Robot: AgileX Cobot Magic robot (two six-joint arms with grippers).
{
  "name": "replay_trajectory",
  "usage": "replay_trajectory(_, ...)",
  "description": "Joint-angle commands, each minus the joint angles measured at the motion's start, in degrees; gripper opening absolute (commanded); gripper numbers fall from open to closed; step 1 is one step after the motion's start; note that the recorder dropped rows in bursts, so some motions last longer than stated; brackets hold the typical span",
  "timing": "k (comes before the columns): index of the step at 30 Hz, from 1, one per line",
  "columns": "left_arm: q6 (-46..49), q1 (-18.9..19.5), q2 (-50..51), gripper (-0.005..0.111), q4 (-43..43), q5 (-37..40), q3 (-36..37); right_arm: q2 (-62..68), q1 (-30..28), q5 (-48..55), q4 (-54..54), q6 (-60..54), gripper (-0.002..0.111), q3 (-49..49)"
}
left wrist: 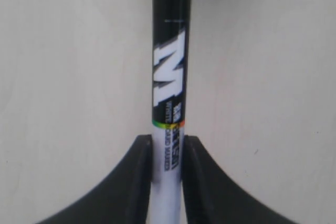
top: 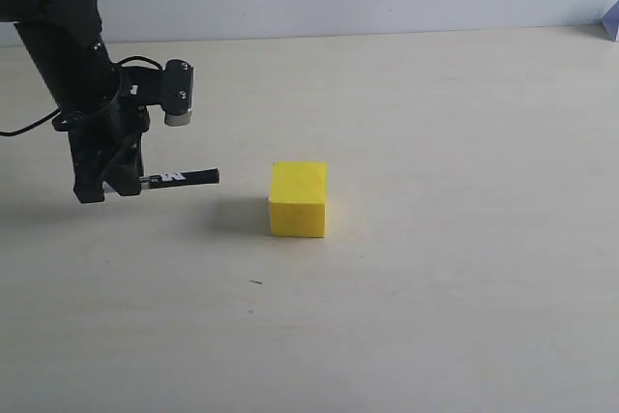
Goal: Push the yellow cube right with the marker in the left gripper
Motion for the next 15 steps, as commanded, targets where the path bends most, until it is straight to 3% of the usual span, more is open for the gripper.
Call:
replay_trajectory(1, -0.5, -0.1, -0.1, 0.000, -0.5, -0.2, -0.5, -0.3, 0.0, -0.6, 0.0, -0.1, 0.000, 0.3)
replay_trajectory(9, -0.4, -0.4, -0.1, 0.000, -1.9, -0.5, -0.6, -0.3, 0.0, -0.6, 0.0, -0.1, 0.000, 0.3)
replay_trajectory(15, -1.7, -2.9, 0.6, 0.000, -1.8, 1.0, -2.9, -0.3, 0.0, -0.6, 0.0, -0.1, 0.000, 0.3)
